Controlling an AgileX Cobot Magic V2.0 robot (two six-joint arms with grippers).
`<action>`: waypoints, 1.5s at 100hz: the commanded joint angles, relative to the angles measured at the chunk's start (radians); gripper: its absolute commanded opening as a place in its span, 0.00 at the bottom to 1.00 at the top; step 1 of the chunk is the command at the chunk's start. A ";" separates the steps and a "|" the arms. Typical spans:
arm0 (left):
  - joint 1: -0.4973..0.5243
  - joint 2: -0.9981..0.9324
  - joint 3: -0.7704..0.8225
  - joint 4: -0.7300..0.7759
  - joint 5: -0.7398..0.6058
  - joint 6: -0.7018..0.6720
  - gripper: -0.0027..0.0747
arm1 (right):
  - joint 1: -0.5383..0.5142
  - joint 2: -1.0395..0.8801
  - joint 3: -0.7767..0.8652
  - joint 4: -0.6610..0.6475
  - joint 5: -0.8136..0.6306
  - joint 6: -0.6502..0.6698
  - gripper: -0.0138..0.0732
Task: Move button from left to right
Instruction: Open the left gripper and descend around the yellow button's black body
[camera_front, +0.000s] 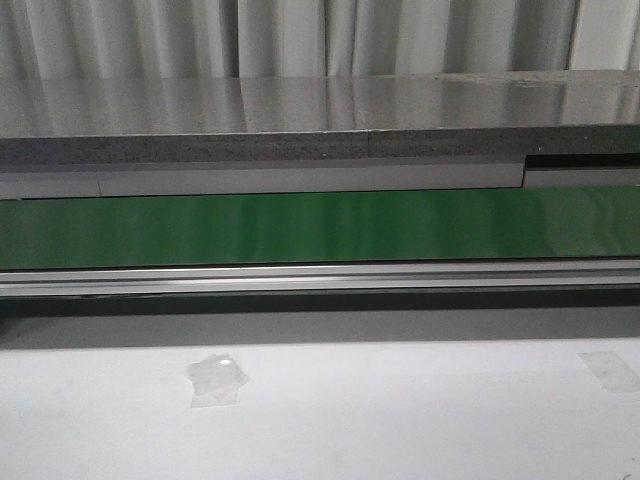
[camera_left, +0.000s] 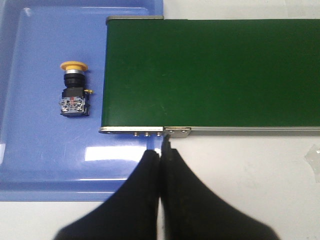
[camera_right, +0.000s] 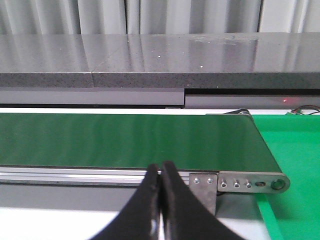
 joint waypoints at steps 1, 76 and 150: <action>0.002 -0.011 -0.036 -0.010 -0.045 0.000 0.01 | 0.001 -0.019 -0.015 -0.010 -0.089 0.000 0.08; 0.015 -0.011 -0.036 0.007 -0.025 0.037 0.90 | 0.001 -0.019 -0.015 -0.010 -0.089 0.000 0.08; 0.316 0.336 -0.052 -0.044 -0.250 0.054 0.90 | 0.001 -0.019 -0.015 -0.010 -0.089 0.000 0.08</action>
